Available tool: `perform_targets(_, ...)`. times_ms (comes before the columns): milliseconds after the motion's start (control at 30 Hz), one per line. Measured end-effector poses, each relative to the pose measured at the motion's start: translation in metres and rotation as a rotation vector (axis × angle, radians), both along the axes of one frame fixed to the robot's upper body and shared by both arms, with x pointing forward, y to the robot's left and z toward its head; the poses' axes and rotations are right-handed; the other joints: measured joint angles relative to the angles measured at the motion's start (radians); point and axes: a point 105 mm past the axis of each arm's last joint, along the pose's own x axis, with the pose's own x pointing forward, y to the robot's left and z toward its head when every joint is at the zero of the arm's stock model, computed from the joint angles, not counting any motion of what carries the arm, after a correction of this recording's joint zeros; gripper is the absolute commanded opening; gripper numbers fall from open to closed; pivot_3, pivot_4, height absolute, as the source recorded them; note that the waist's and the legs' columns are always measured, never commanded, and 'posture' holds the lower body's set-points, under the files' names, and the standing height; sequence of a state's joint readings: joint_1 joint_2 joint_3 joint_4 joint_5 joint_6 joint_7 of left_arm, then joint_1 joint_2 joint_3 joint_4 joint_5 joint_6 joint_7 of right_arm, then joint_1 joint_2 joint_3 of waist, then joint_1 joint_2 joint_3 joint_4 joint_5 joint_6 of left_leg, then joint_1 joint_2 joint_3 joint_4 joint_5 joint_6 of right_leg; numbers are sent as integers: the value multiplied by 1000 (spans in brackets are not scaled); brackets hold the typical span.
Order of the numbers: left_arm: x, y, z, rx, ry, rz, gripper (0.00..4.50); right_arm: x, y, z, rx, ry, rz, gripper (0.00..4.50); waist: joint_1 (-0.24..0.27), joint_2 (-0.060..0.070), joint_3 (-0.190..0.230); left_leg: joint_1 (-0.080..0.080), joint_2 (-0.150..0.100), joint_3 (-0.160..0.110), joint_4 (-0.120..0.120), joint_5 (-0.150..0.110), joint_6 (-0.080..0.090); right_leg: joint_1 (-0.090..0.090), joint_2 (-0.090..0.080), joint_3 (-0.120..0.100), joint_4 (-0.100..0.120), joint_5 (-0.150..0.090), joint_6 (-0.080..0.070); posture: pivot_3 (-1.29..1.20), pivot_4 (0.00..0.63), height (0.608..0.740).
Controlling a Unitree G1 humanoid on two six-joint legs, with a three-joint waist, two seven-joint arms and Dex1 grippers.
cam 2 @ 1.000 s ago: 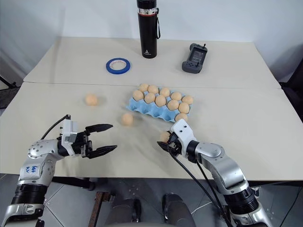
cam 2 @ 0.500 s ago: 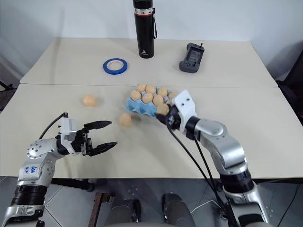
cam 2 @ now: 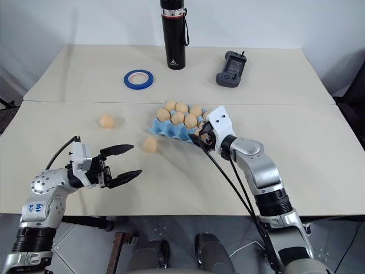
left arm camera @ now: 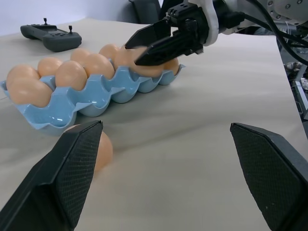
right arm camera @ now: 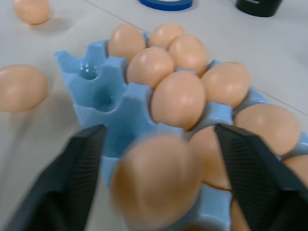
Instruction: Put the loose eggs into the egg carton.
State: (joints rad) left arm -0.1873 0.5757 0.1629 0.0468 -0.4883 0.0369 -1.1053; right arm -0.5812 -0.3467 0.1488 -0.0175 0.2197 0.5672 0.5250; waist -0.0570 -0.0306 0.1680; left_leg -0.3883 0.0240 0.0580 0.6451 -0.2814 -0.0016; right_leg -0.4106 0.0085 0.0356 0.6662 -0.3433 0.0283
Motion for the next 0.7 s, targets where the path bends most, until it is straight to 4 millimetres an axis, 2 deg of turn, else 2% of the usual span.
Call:
perform_targets(300,3,4,3,-8,-8,29,4500,-11,2,5,-6,6,69,4477,1,0,0,0,0,0,0,0,0,0,0,0,-1,0,0,0,150,740)
perform_targets(433,6,7,6,-15,-17,66,4500,-22,5,13,44,16,143,4477,1,0,0,0,0,-1,0,0,0,0,0,-1,-1,0,0,0,150,740)
perform_targets(567,8,13,22,-32,-73,157,4500,-39,-6,26,80,-58,247,4477,3,0,0,-1,0,-1,-1,0,0,1,0,-1,-3,0,0,0,150,740)
perform_targets(700,8,29,34,-51,-120,312,4500,-54,-20,24,74,-81,346,4477,1,1,0,-1,0,-1,-1,-1,0,1,0,-1,-4,0,0,0,150,740)
